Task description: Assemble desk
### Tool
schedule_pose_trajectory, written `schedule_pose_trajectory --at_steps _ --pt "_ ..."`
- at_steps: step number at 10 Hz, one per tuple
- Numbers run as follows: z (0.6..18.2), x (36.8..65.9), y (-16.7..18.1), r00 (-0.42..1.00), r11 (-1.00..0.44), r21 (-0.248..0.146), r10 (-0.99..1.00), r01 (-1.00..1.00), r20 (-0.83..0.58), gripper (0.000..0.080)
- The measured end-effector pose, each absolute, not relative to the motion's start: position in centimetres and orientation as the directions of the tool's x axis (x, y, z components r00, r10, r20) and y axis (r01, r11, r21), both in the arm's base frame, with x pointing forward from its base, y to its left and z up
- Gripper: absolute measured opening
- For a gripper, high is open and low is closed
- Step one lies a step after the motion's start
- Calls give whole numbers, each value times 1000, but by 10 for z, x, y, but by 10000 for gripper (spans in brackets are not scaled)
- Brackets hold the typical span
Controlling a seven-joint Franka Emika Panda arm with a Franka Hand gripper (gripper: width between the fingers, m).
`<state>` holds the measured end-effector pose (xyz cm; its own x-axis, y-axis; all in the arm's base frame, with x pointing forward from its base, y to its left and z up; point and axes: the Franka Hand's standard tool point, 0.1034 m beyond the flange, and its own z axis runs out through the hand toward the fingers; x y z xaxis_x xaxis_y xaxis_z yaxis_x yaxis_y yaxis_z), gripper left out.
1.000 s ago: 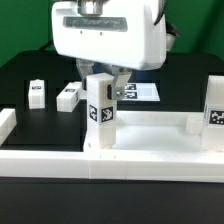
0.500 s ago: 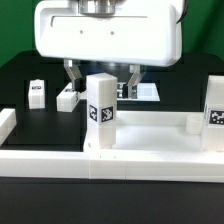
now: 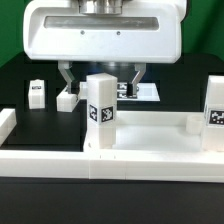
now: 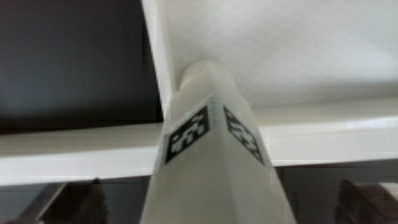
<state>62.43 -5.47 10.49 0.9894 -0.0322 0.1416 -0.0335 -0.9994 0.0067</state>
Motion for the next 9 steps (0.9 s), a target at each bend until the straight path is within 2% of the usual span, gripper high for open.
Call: schedule_pose_trajectory --at_steps 6,8,9 --pt "105 624 -56 956 -964 54 264 259 130 649" --pt "105 624 -58 928 -936 67 351 346 123 623" --pt "105 624 -58 928 -936 67 350 344 123 452"
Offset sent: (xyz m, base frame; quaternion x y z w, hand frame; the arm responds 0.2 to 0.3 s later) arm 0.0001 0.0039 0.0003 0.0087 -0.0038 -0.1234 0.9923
